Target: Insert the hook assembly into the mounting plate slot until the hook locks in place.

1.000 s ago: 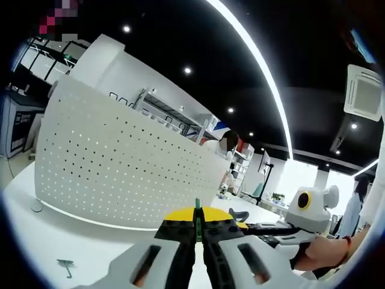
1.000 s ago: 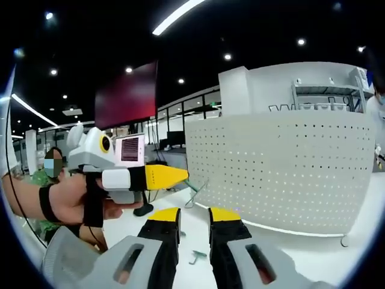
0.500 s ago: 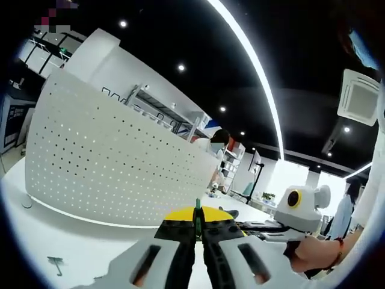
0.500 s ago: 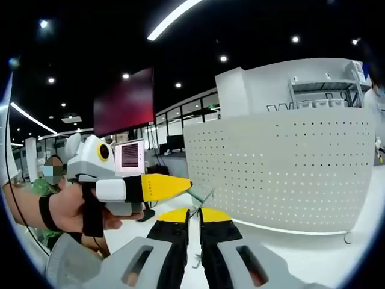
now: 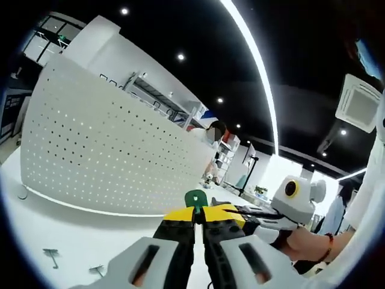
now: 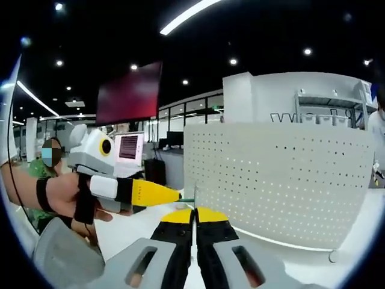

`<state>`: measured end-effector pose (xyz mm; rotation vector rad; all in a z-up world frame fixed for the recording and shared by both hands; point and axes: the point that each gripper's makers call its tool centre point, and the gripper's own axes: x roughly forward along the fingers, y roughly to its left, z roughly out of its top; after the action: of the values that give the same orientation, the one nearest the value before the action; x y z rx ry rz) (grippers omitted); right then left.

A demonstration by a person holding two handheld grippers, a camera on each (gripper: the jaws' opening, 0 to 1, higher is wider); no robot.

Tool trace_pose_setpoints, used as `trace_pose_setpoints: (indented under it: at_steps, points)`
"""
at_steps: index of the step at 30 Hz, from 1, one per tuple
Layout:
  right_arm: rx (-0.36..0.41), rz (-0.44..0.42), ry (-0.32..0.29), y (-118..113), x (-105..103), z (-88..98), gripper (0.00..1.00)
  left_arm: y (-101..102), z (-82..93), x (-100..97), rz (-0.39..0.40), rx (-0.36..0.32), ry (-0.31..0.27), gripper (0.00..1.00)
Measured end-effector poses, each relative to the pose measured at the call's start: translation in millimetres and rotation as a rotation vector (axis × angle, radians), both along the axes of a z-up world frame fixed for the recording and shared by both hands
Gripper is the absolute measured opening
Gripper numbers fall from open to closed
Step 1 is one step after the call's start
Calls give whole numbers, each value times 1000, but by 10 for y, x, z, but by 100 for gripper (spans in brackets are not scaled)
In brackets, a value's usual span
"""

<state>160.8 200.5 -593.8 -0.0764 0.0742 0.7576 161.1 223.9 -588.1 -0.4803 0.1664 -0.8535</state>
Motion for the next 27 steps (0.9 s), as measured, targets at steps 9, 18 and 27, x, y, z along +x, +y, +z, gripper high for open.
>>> trace_pose_setpoints:
  at_steps: [9,18,27]
  points:
    - [38,-57,26,-26,-2,-26,0,-26,-20,1,-7,3,6,4]
    - [46,-48,41,-1,-16,-40,0,-19,-46,-3,-10,0,13,4]
    - [39,-29,16,44,-41,-7,0,-28,-56,-7,-4,13,1,3]
